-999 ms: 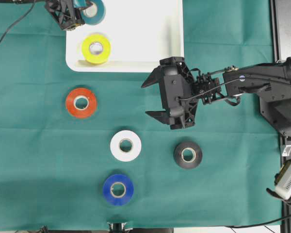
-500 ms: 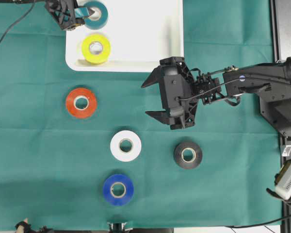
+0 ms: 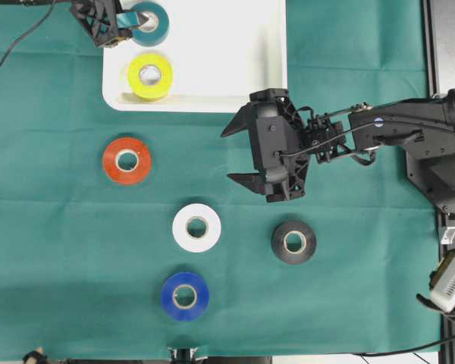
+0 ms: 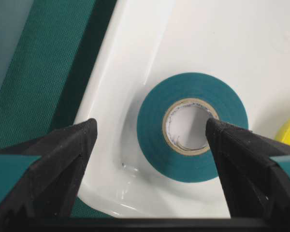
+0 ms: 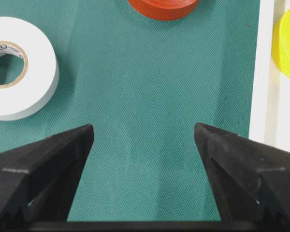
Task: Put the tape alternately from left to right into the white case.
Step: 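Set the teal roll down in the tray and open left gripper, then withdraw left gripper from the tray back beside the red roll, then move right gripper down toward the blue tape roll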
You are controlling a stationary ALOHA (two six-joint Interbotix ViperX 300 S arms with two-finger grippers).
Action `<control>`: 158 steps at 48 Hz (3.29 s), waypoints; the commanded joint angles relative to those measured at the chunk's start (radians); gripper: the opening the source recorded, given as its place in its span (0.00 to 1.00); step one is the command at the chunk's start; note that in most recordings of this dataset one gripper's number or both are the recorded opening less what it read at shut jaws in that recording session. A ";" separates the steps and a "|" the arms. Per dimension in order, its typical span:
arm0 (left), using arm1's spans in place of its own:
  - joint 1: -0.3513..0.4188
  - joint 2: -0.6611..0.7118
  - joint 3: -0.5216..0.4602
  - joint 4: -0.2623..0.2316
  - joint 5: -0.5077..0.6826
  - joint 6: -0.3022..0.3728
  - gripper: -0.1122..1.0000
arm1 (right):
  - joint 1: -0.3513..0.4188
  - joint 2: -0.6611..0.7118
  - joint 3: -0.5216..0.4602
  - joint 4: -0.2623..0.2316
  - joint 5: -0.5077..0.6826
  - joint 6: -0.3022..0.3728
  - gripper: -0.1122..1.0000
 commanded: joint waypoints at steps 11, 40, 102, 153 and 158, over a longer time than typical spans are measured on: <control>-0.060 -0.103 0.041 0.000 0.006 -0.002 1.00 | 0.002 -0.012 -0.006 0.002 -0.008 0.002 0.85; -0.256 -0.245 0.163 -0.002 0.018 -0.003 1.00 | 0.000 -0.014 -0.008 0.002 -0.008 0.002 0.85; -0.586 -0.420 0.321 -0.005 0.072 -0.244 1.00 | 0.002 -0.012 -0.008 0.002 -0.008 0.002 0.85; -0.586 -0.410 0.325 -0.005 0.071 -0.245 1.00 | 0.058 -0.009 -0.015 0.005 -0.049 0.005 0.85; -0.584 -0.410 0.327 -0.005 0.071 -0.245 1.00 | 0.084 0.006 -0.025 0.005 -0.067 0.005 0.85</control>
